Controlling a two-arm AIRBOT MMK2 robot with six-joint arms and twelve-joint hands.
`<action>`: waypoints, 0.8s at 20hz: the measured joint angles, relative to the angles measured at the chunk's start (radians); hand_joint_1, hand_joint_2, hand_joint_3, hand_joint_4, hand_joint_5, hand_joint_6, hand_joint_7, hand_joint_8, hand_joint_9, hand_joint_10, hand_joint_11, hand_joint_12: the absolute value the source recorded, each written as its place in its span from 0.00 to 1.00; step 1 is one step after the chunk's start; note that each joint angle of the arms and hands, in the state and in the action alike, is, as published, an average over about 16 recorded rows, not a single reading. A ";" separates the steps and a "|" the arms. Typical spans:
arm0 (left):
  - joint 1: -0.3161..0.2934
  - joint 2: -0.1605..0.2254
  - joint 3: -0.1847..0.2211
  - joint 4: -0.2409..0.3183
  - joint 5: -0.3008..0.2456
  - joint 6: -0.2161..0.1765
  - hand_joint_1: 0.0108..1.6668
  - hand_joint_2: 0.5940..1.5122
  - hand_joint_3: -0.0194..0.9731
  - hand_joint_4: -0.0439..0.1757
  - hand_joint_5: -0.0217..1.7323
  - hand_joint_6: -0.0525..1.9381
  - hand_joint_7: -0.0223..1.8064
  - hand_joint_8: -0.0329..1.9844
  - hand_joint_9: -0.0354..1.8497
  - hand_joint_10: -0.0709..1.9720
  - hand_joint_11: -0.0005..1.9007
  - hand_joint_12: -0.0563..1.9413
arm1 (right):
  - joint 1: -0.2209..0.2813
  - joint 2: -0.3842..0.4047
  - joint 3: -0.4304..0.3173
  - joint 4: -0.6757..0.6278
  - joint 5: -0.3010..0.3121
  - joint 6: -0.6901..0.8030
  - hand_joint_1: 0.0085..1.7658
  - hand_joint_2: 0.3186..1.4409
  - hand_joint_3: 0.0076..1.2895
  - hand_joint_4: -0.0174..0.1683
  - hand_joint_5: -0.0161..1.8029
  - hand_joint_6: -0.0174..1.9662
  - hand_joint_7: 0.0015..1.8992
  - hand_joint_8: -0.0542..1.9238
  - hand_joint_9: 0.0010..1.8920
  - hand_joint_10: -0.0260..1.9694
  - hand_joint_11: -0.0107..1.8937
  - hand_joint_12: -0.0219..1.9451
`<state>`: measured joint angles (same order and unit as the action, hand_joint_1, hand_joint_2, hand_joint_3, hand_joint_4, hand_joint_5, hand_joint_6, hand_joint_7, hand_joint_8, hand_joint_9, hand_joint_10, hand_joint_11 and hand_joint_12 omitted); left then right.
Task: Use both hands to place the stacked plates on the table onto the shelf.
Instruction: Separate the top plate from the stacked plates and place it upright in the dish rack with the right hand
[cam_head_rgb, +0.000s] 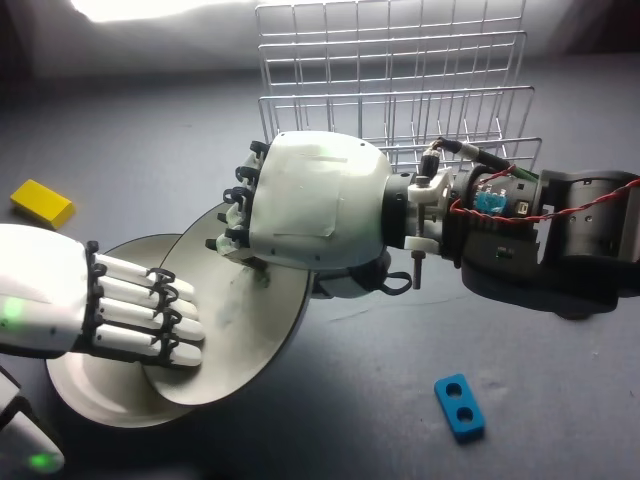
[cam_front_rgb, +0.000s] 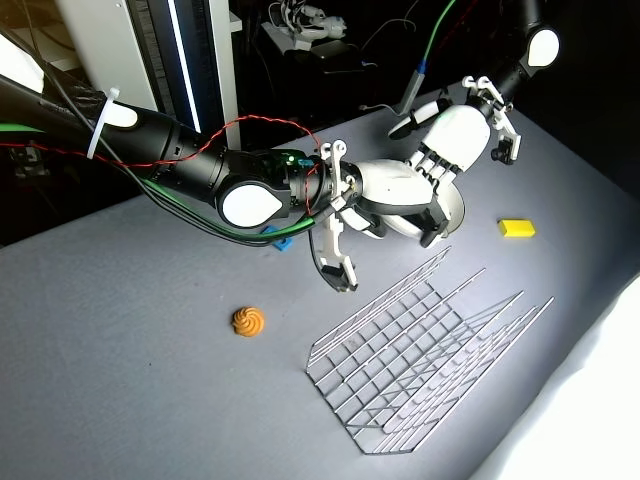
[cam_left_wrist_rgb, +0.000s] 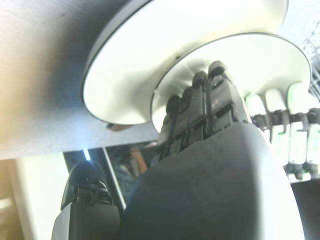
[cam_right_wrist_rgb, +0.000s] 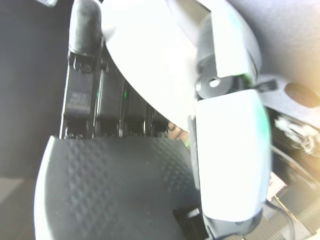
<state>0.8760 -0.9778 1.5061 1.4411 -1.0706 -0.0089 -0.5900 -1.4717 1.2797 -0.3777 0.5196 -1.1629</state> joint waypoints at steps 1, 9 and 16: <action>-0.007 0.003 0.002 -0.001 -0.004 -0.003 0.00 0.56 0.04 0.19 0.02 0.04 0.01 0.01 0.03 0.04 0.01 0.03 | 0.000 -0.001 0.000 0.000 0.004 0.001 0.64 0.62 0.00 0.07 0.45 0.34 0.48 0.33 0.49 0.07 0.39 0.65; -0.081 0.039 0.032 -0.001 -0.048 -0.037 0.00 0.57 0.04 0.19 0.02 0.03 0.02 0.02 0.03 0.04 0.01 0.03 | 0.005 -0.007 -0.010 0.005 0.014 0.009 0.64 0.56 0.00 0.06 0.52 0.42 0.55 0.47 0.56 0.21 0.46 0.67; -0.130 0.066 0.095 0.001 -0.084 -0.063 0.00 0.56 0.04 0.19 0.02 0.02 0.02 0.02 0.03 0.04 0.01 0.03 | 0.022 0.012 -0.045 0.008 0.003 0.007 0.65 0.56 0.00 0.09 0.52 0.46 0.56 0.53 0.54 0.36 0.42 0.70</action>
<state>0.7460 -0.9115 1.6008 1.4425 -1.1546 -0.0717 -0.5684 -1.4595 1.2347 -0.3699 0.5221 -1.1555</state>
